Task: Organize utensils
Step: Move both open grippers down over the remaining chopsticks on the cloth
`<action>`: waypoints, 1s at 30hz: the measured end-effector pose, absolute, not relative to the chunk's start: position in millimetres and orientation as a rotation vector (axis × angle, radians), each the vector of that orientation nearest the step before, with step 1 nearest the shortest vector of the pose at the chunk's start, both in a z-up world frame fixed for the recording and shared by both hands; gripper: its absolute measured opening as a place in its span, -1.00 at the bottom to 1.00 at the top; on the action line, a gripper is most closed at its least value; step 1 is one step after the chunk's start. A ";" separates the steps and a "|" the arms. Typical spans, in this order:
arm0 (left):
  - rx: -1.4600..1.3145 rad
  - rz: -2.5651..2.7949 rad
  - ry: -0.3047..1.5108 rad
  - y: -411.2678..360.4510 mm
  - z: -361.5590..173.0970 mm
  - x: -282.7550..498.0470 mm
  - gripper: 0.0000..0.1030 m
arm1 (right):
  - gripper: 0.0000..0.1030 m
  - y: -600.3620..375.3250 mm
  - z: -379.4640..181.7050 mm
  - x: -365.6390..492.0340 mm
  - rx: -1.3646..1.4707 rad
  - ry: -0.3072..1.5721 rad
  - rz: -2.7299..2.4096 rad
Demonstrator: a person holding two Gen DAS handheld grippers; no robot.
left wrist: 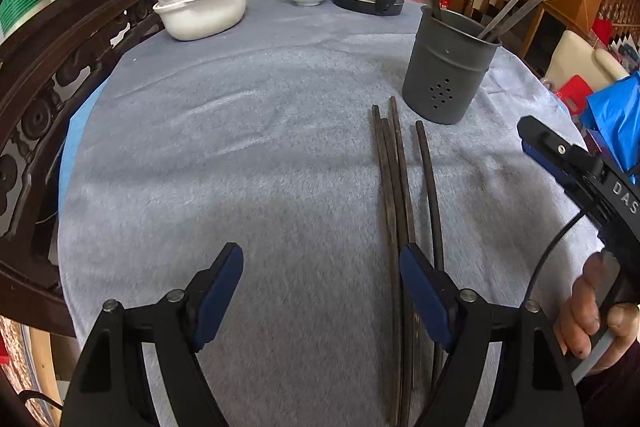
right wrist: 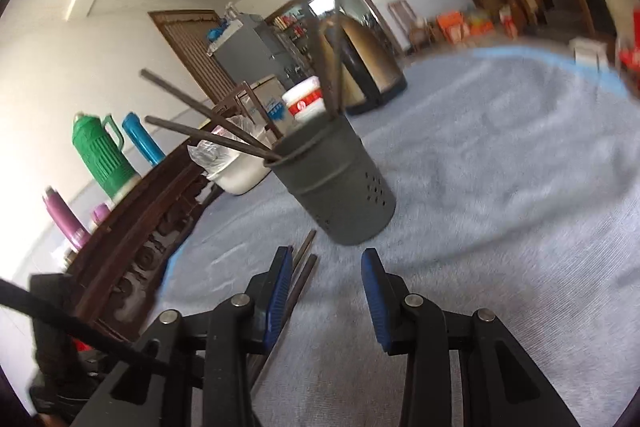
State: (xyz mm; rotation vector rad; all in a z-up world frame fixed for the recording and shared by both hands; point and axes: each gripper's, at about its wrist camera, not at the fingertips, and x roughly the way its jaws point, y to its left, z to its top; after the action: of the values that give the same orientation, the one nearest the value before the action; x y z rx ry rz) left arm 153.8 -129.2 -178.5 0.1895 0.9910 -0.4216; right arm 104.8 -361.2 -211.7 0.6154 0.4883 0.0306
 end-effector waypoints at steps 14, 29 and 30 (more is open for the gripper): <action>0.203 -0.390 1.000 -139.9 -195.9 167.5 0.57 | -0.24 -362.7 -222.2 112.2 0.635 0.550 0.067; 0.199 -0.374 1.043 -136.4 -197.0 156.3 0.57 | -0.24 -361.4 -226.4 115.1 0.634 0.574 0.062; 0.200 -0.377 1.047 -137.6 -197.9 156.0 0.57 | -0.24 -361.5 -226.4 115.1 0.633 0.575 0.061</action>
State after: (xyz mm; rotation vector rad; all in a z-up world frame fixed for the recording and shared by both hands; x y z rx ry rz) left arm 156.0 -137.6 -197.9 0.2003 1.0466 -0.3766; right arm 115.1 -361.5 -226.4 0.6332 0.5751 0.0606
